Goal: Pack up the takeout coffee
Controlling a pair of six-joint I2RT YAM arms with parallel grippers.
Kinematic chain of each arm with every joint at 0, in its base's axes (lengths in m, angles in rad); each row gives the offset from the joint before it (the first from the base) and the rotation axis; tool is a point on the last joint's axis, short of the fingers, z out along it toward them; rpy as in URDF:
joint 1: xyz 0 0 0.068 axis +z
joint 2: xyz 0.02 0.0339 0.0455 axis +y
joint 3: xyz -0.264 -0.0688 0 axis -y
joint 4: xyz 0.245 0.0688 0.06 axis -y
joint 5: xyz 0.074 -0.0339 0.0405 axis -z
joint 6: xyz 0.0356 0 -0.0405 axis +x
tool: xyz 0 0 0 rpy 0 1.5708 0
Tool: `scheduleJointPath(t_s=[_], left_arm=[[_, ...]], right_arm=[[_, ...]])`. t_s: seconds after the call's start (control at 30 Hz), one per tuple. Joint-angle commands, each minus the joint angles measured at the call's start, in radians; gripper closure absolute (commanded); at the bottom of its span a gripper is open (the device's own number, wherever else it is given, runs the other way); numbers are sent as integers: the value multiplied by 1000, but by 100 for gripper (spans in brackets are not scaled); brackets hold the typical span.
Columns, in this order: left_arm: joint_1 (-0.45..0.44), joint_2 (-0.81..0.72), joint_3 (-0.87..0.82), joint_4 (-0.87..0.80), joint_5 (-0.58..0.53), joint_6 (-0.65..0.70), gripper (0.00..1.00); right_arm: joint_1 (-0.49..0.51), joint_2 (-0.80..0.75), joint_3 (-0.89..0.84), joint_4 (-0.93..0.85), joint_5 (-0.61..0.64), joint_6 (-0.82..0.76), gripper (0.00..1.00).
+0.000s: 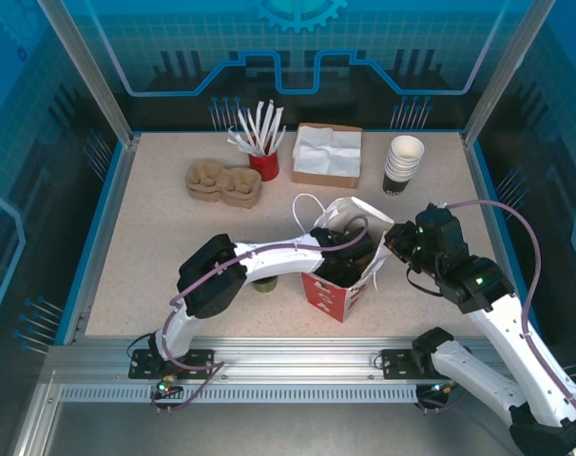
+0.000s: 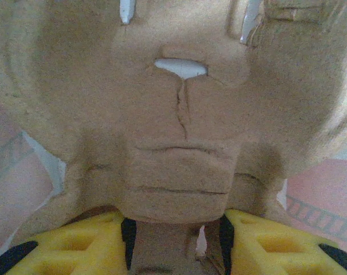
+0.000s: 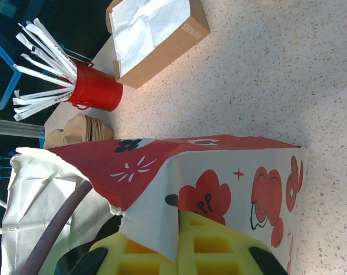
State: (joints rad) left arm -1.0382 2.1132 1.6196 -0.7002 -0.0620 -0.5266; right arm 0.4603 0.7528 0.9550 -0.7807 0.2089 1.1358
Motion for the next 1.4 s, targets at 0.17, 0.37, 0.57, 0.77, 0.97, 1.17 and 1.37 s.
scheduleJointPath(t_s=[0.17,0.37,0.57,0.77,0.97,1.17,1.37], left_arm=[[9,-46,-13,-27,12,-27,52],[-6,-192,42,-62,-21,-2,50],[-40,-301,102,-82,-36,23,48],[-59,-427,99,-31,-5,27,48],[-67,-576,42,58,9,34,48],[-68,-717,-15,114,-58,75,48],[-67,-804,-83,164,-103,130,48]], right_arm=[[23,-8,3,28,1,-19,100],[23,-15,9,1,54,-21,100],[23,-15,13,-14,92,-26,100],[22,-16,28,-9,103,-48,100],[21,-61,0,89,64,-180,100],[20,-153,-46,177,31,-282,100],[20,-235,-101,212,0,-325,100]])
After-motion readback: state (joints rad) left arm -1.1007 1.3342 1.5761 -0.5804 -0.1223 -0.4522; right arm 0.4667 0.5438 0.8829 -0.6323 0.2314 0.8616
